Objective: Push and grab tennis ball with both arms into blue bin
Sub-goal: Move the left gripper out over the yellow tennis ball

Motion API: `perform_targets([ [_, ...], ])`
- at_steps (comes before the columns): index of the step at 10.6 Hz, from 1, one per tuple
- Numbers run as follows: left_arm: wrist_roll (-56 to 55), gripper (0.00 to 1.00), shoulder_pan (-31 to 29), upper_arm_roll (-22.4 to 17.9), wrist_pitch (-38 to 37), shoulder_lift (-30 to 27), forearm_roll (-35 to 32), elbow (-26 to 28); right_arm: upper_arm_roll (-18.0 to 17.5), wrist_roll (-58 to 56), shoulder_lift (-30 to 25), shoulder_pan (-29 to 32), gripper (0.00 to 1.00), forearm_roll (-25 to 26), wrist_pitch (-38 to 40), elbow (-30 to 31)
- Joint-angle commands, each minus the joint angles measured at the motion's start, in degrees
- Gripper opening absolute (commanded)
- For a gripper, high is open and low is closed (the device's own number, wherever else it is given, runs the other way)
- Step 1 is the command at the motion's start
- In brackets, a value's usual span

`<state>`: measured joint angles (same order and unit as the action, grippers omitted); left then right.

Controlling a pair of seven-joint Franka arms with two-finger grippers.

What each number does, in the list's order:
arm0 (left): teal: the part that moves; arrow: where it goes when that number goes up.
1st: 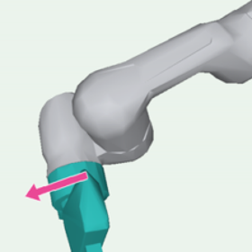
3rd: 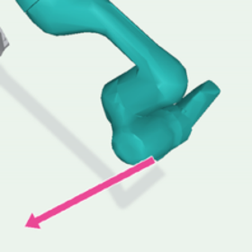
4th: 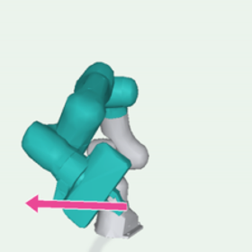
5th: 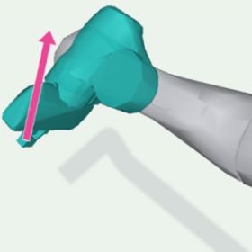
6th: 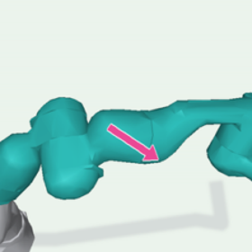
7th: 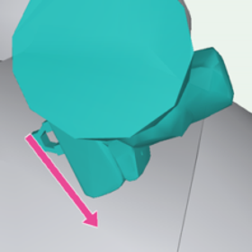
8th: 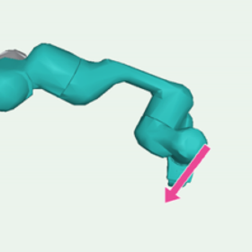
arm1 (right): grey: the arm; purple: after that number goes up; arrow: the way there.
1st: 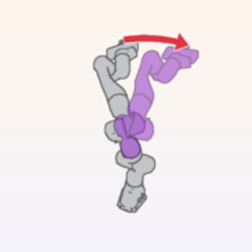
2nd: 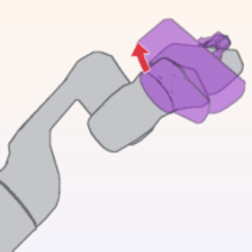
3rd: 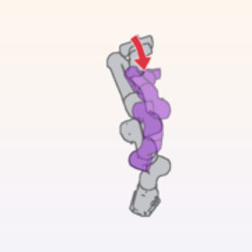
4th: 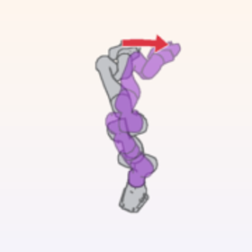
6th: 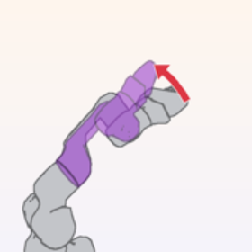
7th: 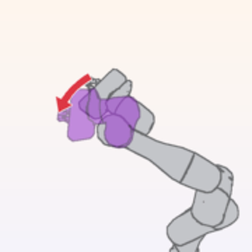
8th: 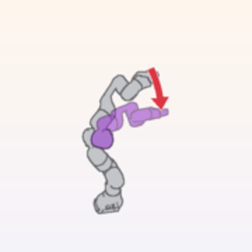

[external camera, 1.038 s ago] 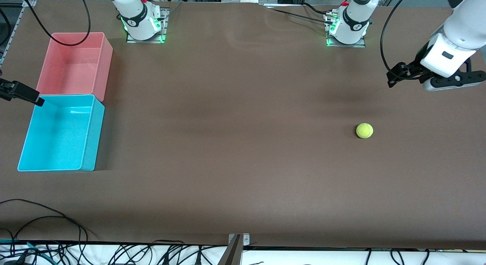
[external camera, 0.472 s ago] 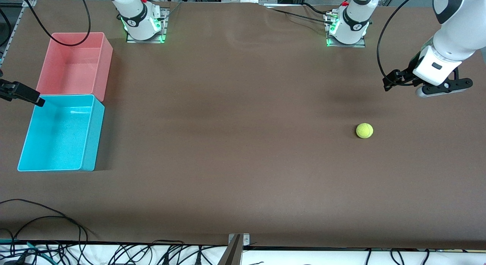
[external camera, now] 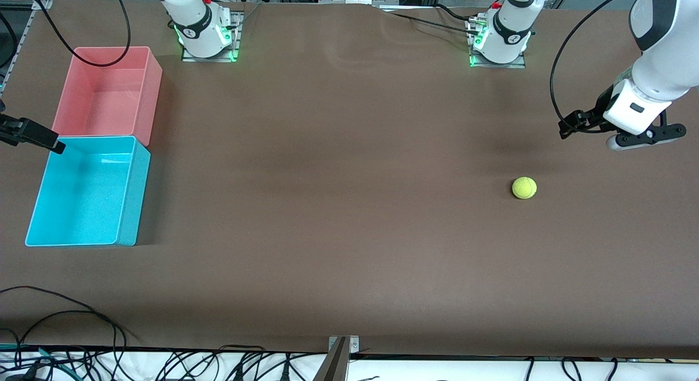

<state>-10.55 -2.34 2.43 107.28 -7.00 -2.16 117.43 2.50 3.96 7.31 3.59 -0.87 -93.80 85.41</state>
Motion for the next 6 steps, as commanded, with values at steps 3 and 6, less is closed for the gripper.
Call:
perform_targets([
  [3, 10.6, 1.00, -1.5, 0.4, 13.6, -0.3, -0.7, 10.3, -0.4, 0.7, 0.1, 0.3, 1.00, -0.2, 0.7, -0.4],
  [6, 19.1, 1.00, -3.2, 0.4, 18.9, -0.3, -0.4, 14.2, -0.4, 0.7, 0.1, 0.3, 1.00, -0.2, 0.7, -0.4],
])
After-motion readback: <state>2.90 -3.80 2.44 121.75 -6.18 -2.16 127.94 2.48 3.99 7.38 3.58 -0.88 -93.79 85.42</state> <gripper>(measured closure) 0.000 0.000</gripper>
